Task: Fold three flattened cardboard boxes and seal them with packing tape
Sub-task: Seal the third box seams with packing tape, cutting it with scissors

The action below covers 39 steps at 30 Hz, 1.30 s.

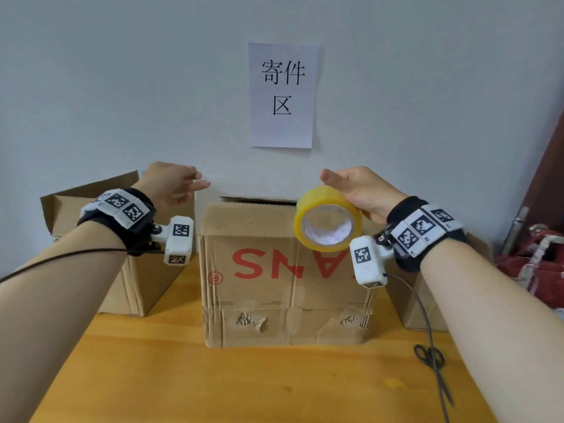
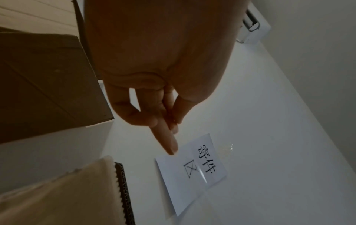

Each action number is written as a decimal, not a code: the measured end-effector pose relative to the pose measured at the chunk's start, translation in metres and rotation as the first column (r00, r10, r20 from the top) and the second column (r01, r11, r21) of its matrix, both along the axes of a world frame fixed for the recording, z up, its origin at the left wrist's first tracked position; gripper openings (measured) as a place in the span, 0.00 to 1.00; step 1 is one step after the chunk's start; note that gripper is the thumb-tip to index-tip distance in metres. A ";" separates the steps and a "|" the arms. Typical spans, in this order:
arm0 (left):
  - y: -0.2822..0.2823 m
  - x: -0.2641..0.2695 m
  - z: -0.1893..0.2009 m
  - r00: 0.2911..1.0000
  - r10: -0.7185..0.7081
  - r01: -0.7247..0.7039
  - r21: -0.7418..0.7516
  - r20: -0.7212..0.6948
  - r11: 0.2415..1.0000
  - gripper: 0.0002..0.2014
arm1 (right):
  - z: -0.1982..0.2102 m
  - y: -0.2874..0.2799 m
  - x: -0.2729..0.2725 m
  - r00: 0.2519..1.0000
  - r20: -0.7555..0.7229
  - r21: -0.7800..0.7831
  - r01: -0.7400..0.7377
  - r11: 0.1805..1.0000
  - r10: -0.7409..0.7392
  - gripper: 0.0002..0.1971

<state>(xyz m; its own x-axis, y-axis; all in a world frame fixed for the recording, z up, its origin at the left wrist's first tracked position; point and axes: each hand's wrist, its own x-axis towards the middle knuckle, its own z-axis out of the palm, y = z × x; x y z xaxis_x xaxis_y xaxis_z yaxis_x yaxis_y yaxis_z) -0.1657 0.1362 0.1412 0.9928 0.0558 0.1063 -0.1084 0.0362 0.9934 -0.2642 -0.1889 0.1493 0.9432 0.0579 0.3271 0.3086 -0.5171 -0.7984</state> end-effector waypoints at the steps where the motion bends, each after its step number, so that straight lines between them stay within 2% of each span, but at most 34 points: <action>1: 0.001 0.003 0.000 1.000 -0.003 0.003 -0.009 -0.025 1.000 0.04 | 0.002 -0.002 0.002 0.998 -0.028 0.035 -0.053 0.998 0.054 0.44; 3: 0.002 0.009 -0.001 0.999 -0.003 0.002 -0.015 -0.047 1.000 0.03 | 0.007 -0.005 0.003 0.989 -0.075 0.073 -0.126 0.989 0.131 0.50; 5: 0.004 0.015 -0.002 0.998 -0.007 0.006 -0.015 -0.058 1.000 0.05 | 0.012 -0.008 0.002 0.982 -0.112 0.047 -0.149 0.988 0.153 0.42; 7: 0.005 0.021 -0.003 0.997 -0.019 0.017 -0.034 -0.073 0.999 0.08 | 0.016 -0.011 0.004 0.987 -0.127 -0.045 -0.108 0.993 0.102 0.35; 11: -0.004 0.032 -0.002 0.994 -0.073 0.064 -0.099 -0.087 0.993 0.06 | 0.022 -0.021 0.030 0.988 0.066 -0.261 0.150 0.954 -0.138 0.30; 13: -0.010 0.038 -0.001 0.990 -0.101 0.085 -0.146 -0.100 0.986 0.05 | 0.023 -0.030 0.049 0.955 0.167 -0.350 0.289 0.891 -0.244 0.28; 15: -0.017 0.046 0.000 0.984 -0.136 0.111 -0.198 -0.118 0.974 0.06 | 0.024 -0.038 0.065 0.916 0.188 -0.399 0.401 0.824 -0.355 0.28; 19: -0.039 0.055 0.002 0.968 -0.207 0.173 -0.223 -0.139 0.959 0.03 | 0.020 -0.055 0.089 0.893 0.075 -0.453 0.426 0.783 -0.443 0.23; 22: -0.055 0.062 0.009 0.963 -0.233 0.201 -0.218 -0.134 0.955 0.03 | 0.022 -0.065 0.097 0.855 0.114 -0.483 0.492 0.724 -0.505 0.20; 26: -0.069 0.073 0.012 0.961 -0.232 0.194 -0.231 -0.150 0.953 0.03 | 0.024 -0.073 0.108 0.803 0.208 -0.459 0.584 0.669 -0.558 0.25; 28: -0.074 0.079 0.008 0.962 -0.212 0.169 -0.231 -0.172 0.958 0.04 | 0.022 -0.072 0.112 0.806 0.231 -0.514 0.577 0.635 -0.545 0.24; 31: -0.077 0.085 -0.005 0.948 -0.214 0.162 -0.221 -0.237 0.962 0.04 | 0.012 -0.072 0.121 0.843 0.155 -0.638 0.483 0.600 -0.515 0.24; 34: -0.075 0.090 -0.019 0.923 -0.216 0.153 -0.210 -0.319 0.966 0.04 | 0.001 -0.072 0.125 0.865 0.091 -0.651 0.426 0.628 -0.493 0.24; 39: -0.068 0.096 -0.025 0.898 -0.214 0.128 -0.238 -0.385 0.963 0.10 | -0.010 -0.078 0.129 0.821 -0.066 -0.497 0.465 0.732 -0.567 0.17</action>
